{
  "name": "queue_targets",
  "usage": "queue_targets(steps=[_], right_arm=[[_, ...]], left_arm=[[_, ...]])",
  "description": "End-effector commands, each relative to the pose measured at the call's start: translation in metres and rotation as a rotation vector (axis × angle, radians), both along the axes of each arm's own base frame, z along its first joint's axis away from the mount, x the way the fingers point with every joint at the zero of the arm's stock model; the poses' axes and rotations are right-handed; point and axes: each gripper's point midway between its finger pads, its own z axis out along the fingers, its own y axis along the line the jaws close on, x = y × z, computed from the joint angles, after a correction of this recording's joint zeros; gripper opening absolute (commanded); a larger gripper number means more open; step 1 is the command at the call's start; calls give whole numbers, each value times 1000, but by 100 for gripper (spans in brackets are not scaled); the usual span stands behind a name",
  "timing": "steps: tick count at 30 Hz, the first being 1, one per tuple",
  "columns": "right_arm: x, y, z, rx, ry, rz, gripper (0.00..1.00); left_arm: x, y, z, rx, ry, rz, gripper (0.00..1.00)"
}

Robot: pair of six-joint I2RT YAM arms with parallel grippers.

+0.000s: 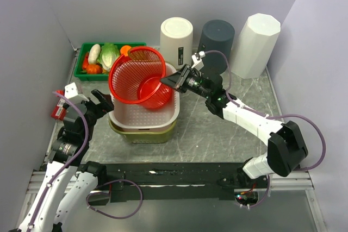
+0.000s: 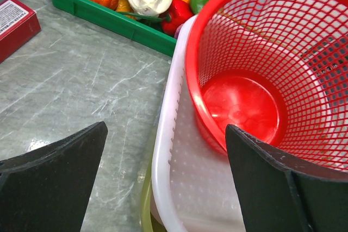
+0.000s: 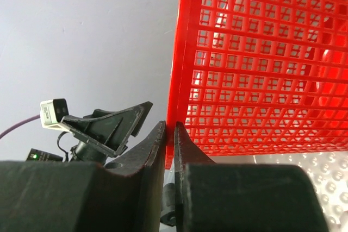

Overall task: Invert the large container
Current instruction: Pick up the container from the container.

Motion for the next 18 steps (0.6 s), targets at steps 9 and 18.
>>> queue_targets(steps=[9,18], right_arm=[[-11,-24,86,35,-254,-100,6],[-19,-28,93,25,-287,-115,6]], left_arm=[[0,7,7,-13,-36,40,96],[-3,12,9,-17,-42,70,96]])
